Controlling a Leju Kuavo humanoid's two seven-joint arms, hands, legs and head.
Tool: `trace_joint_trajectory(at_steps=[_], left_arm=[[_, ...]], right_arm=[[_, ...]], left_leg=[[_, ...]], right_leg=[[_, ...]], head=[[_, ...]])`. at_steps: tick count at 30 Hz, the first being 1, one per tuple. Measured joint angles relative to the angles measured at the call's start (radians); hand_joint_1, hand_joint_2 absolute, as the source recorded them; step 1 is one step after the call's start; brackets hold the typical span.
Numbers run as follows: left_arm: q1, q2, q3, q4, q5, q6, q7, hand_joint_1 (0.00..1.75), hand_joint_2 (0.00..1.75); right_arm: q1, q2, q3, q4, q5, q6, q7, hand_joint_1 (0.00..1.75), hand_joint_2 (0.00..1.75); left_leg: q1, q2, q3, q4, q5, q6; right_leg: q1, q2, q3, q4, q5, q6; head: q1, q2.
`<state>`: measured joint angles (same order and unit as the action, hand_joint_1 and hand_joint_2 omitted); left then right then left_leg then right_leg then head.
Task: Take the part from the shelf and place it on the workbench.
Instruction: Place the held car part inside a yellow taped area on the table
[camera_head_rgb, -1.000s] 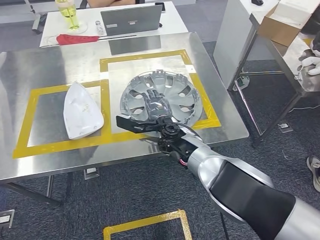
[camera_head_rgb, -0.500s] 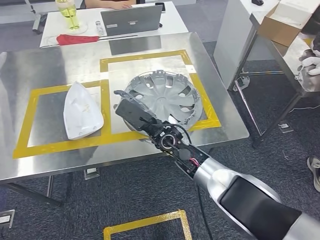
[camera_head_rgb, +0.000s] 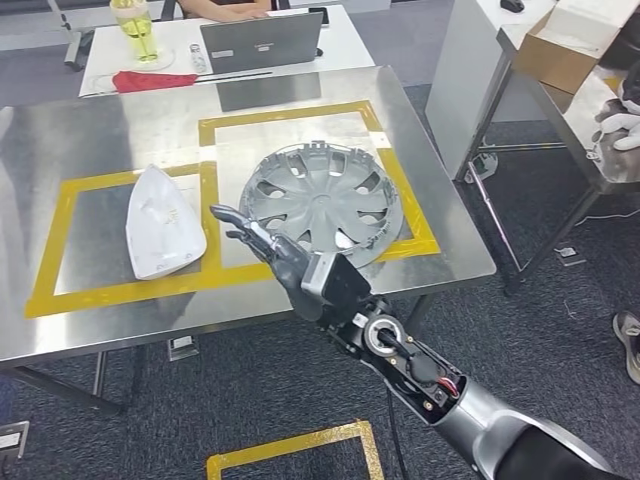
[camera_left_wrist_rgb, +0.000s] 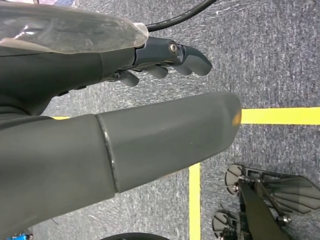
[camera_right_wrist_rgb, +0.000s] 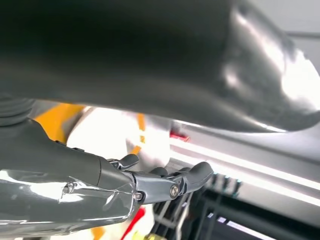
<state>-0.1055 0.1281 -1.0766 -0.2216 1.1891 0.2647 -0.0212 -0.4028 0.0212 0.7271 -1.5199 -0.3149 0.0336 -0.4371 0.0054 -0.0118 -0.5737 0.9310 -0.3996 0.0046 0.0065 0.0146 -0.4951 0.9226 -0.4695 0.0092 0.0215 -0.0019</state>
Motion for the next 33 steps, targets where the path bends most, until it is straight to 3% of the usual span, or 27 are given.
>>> trace_joint_trajectory(at_steps=[6,12,16,18,20,21,22,23,25,27,31,33], left_arm=[[0.0,-0.001,0.0,0.0,0.002,0.005,0.005,0.0,0.0],[0.0,-0.001,0.0,0.0,0.004,0.005,0.015,0.0,0.0],[-0.001,-0.003,0.0,0.0,0.005,0.008,0.017,0.0,0.0],[-0.001,-0.006,0.0,0.0,0.005,0.008,0.017,0.0,0.0],[-0.002,-0.007,0.0,0.0,0.005,0.008,0.017,0.0,0.0],[-0.002,-0.007,0.0,0.0,0.005,0.008,0.017,0.0,0.0],[-0.002,-0.008,0.0,0.0,0.005,0.008,0.017,0.0,0.0],[-0.002,-0.008,0.0,0.0,0.005,0.008,0.017,0.0,0.0],[-0.002,-0.011,0.0,0.0,0.005,0.008,0.018,0.0,0.0],[-0.002,-0.01,0.0,0.0,0.005,0.01,0.02,0.0,0.0],[-0.001,-0.01,0.0,0.0,0.0,0.011,0.024,0.0,0.0],[-0.001,-0.011,0.0,0.0,-0.001,0.01,0.025,0.0,0.0]], right_arm=[[0.088,-0.011,0.004,-0.087,-0.012,0.106,-0.051,0.0,0.0],[0.144,-0.019,0.011,-0.143,-0.005,0.11,-0.065,0.0,0.0],[0.154,-0.025,0.009,-0.173,-0.005,0.109,-0.067,0.0,0.0],[0.156,-0.029,0.008,-0.186,-0.006,0.109,-0.067,0.0,0.0],[0.16,-0.036,0.008,-0.192,-0.005,0.108,-0.068,0.0,0.0],[0.164,-0.039,0.008,-0.193,-0.005,0.108,-0.068,0.0,0.0],[0.167,-0.042,0.008,-0.195,-0.005,0.108,-0.068,0.0,0.0],[0.169,-0.045,0.008,-0.197,-0.005,0.108,-0.068,0.0,0.0],[0.171,-0.048,0.007,-0.203,-0.006,0.107,-0.068,0.0,0.0],[0.173,-0.049,0.006,-0.208,-0.006,0.107,-0.068,0.0,0.0],[0.179,-0.056,-0.002,-0.218,-0.006,0.103,-0.066,0.0,0.0],[0.18,-0.057,-0.003,-0.221,-0.006,0.1,-0.065,0.0,0.0]], left_leg=[[-0.003,0.0,0.001,0.002,-0.002,0.002],[-0.01,0.0,0.001,0.005,-0.008,0.01],[-0.005,0.002,0.012,-0.007,-0.008,0.021],[0.001,0.006,0.025,-0.02,-0.006,0.027],[0.0,0.008,0.029,-0.021,-0.009,0.029],[0.0,0.008,0.03,-0.021,-0.01,0.028],[0.0,0.01,0.031,-0.02,-0.012,0.027],[0.0,0.011,0.033,-0.019,-0.014,0.025],[0.001,0.014,0.038,-0.015,-0.021,0.018],[0.0,0.017,0.041,-0.008,-0.028,0.008],[0.0,0.027,0.044,-0.006,-0.031,-0.014],[0.002,0.031,0.046,-0.008,-0.031,-0.019]], right_leg=[[-0.001,0.0,0.001,-0.001,0.0,0.001],[-0.006,0.0,0.003,-0.001,-0.004,0.007],[-0.009,-0.001,0.004,0.01,-0.016,0.019],[-0.01,-0.004,-0.029,0.092,-0.062,0.025],[-0.012,-0.005,-0.107,0.242,-0.126,0.03],[-0.014,-0.006,-0.142,0.302,-0.145,0.032],[-0.017,-0.006,-0.159,0.323,-0.14,0.033],[-0.019,-0.008,-0.153,0.298,-0.115,0.033],[-0.023,-0.018,-0.094,0.156,-0.033,0.034],[-0.022,-0.032,-0.045,0.046,0.013,0.031],[-0.013,-0.018,-0.041,0.028,0.019,0.006],[-0.011,-0.013,-0.042,0.028,0.02,0.001]], head=[[0.0,0.0],[-0.002,0.0],[-0.002,0.0],[0.005,0.0],[0.013,0.0],[0.015,0.0],[0.018,0.0],[0.02,0.0],[0.027,0.0],[0.029,0.0],[0.017,0.0],[0.014,0.0]])
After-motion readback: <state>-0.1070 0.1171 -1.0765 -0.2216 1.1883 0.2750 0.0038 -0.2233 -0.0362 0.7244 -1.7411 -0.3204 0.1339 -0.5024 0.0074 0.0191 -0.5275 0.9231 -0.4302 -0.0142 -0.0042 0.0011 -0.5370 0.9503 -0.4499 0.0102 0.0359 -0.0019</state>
